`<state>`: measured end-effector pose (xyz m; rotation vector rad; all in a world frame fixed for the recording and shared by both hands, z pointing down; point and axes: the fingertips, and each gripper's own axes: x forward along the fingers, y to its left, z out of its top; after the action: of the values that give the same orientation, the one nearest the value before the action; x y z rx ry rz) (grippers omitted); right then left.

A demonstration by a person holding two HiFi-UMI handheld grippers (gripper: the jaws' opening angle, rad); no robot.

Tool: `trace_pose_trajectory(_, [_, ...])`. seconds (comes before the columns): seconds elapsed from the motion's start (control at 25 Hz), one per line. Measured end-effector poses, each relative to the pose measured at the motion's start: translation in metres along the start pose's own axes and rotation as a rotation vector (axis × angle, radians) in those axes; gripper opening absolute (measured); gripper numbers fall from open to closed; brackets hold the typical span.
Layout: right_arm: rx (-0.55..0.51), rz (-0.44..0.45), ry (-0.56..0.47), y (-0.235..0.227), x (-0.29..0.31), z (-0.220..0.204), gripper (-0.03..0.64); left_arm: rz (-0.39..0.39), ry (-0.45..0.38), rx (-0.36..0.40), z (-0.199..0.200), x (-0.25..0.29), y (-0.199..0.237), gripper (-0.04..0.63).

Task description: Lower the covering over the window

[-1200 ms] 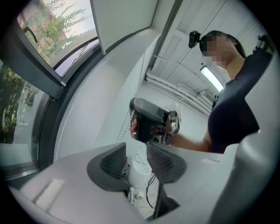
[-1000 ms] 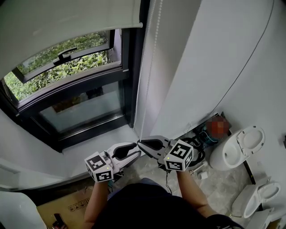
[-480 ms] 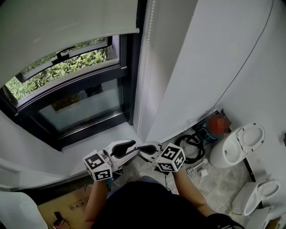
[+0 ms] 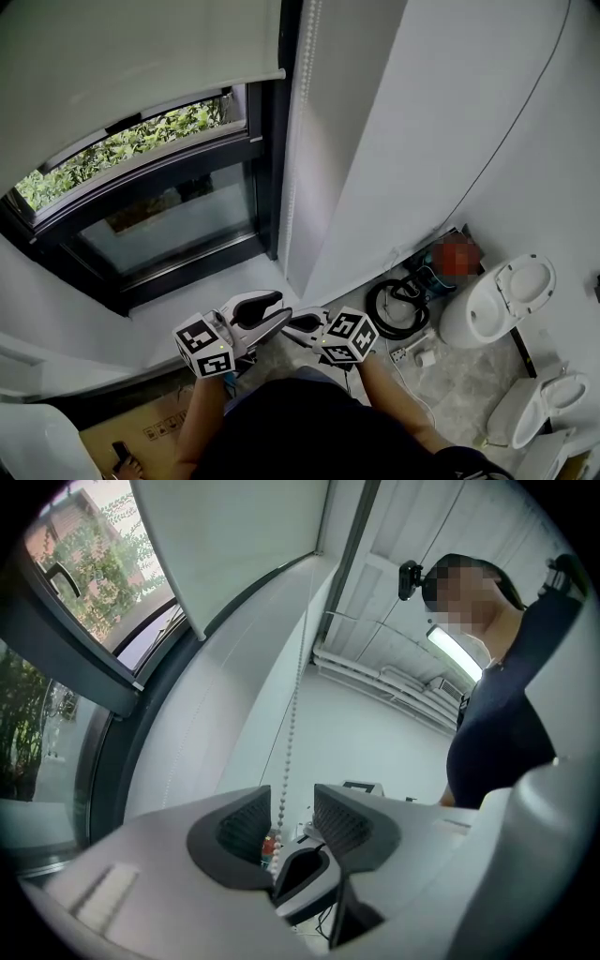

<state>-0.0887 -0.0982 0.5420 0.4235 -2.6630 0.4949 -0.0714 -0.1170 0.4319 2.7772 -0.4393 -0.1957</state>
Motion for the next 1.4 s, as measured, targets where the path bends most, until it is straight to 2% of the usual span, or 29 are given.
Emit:
trace_pose_trajectory(0.2, [-0.015,0.000,0.016,0.000,0.000,-0.001,0.012,0.021,0.015,-0.006,-0.004,0.002,0.005,0.132])
trace_pose_trajectory(0.36, [-0.022,0.008,0.015,0.004,0.001,0.000,0.012,0.002,0.044,0.002,-0.007,0.007,0.002,0.130])
trace_pose_trajectory(0.4, [-0.023,0.011,0.015,0.006,0.001,0.000,0.012,-0.001,0.046,0.006,-0.008,0.009,0.000,0.120])
trace_pose_trajectory(0.48, [-0.025,0.016,0.014,0.008,0.001,-0.001,0.012,0.005,0.049,0.020,-0.008,0.010,0.000,0.040])
trace_pose_trajectory(0.68, [-0.022,0.008,0.000,0.008,0.000,-0.001,0.012,0.025,0.064,0.056,-0.009,0.006,0.002,0.020])
trace_pose_trajectory(0.84, [-0.049,-0.004,0.050,0.005,0.006,-0.013,0.012,-0.002,0.120,0.019,-0.024,0.009,0.004,0.018])
trace_pose_trajectory(1.2, [0.040,-0.004,0.051,0.001,0.015,-0.043,0.013,-0.016,0.118,-0.105,-0.056,0.002,0.015,0.018])
trace_pose_trajectory(1.28, [0.043,-0.011,0.075,-0.002,0.016,-0.050,0.012,-0.012,0.145,-0.104,-0.064,0.003,0.018,0.017])
trace_pose_trajectory(1.4, [-0.005,-0.031,0.158,-0.004,0.019,-0.067,0.013,0.000,0.214,-0.093,-0.084,0.006,0.023,0.017])
